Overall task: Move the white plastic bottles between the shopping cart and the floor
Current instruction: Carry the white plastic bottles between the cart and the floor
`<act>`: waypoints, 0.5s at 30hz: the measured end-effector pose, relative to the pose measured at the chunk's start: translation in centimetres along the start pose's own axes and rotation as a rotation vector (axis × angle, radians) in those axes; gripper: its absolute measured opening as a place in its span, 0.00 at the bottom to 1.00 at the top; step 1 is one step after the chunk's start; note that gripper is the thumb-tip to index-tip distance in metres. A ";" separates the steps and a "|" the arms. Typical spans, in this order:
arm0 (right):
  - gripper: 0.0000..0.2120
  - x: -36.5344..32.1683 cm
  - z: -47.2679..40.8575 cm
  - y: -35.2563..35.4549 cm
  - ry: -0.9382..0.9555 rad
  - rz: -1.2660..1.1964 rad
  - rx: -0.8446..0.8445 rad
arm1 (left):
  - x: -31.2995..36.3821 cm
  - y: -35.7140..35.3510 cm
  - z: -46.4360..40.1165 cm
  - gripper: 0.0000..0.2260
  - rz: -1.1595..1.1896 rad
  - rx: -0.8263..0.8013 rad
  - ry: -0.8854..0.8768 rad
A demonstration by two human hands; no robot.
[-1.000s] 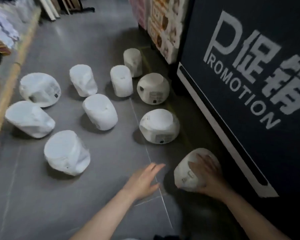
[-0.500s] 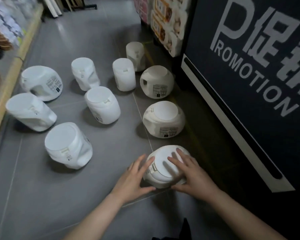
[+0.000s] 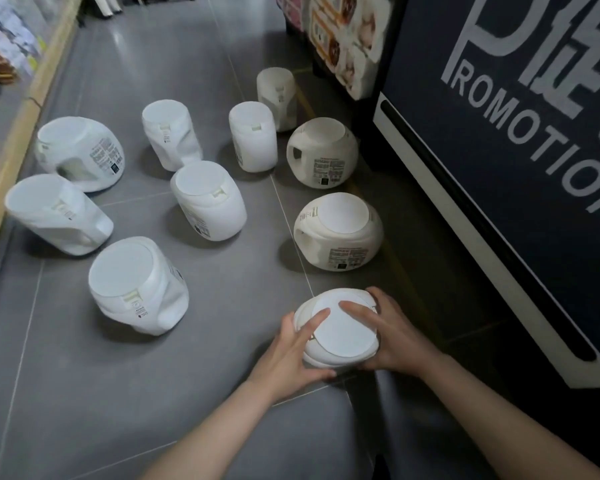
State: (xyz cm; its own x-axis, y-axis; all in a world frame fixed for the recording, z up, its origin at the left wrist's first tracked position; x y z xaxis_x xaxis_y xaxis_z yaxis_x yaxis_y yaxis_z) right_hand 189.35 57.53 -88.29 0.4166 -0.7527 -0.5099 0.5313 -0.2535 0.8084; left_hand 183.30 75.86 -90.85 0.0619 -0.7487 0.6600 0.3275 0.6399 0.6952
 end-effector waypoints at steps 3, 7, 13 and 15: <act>0.45 -0.4 -0.4 -0.2 0.017 -0.037 0.028 | -1.0 0.7 0.1 0.42 -0.005 -0.014 -0.021; 0.46 -1.2 -1.8 0.1 0.010 -0.122 -0.012 | -1.7 2.6 0.3 0.38 0.100 -0.004 0.003; 0.45 -5.4 -1.1 4.3 -0.013 -0.391 -0.074 | 1.9 9.2 2.8 0.33 0.206 -0.015 0.074; 0.45 -7.8 -0.3 7.0 -0.002 -0.422 -0.081 | 4.0 12.3 4.2 0.33 0.212 -0.021 0.090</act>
State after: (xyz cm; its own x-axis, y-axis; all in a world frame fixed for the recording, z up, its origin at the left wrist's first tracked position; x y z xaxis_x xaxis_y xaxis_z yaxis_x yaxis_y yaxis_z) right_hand 190.04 61.87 -78.77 0.1487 -0.5944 -0.7903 0.7109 -0.4912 0.5032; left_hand 183.62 81.44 -78.50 0.2149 -0.6112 0.7617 0.3179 0.7813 0.5372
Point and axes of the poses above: each hand's wrist, its own z-axis away from the middle knuckle, its own y-axis out of the back of the hand, x = y × z, the point moved 5 cm from there along -z, towards the middle knuckle, and after that the axes turned 4 degrees about y, right-handed, at the moved point
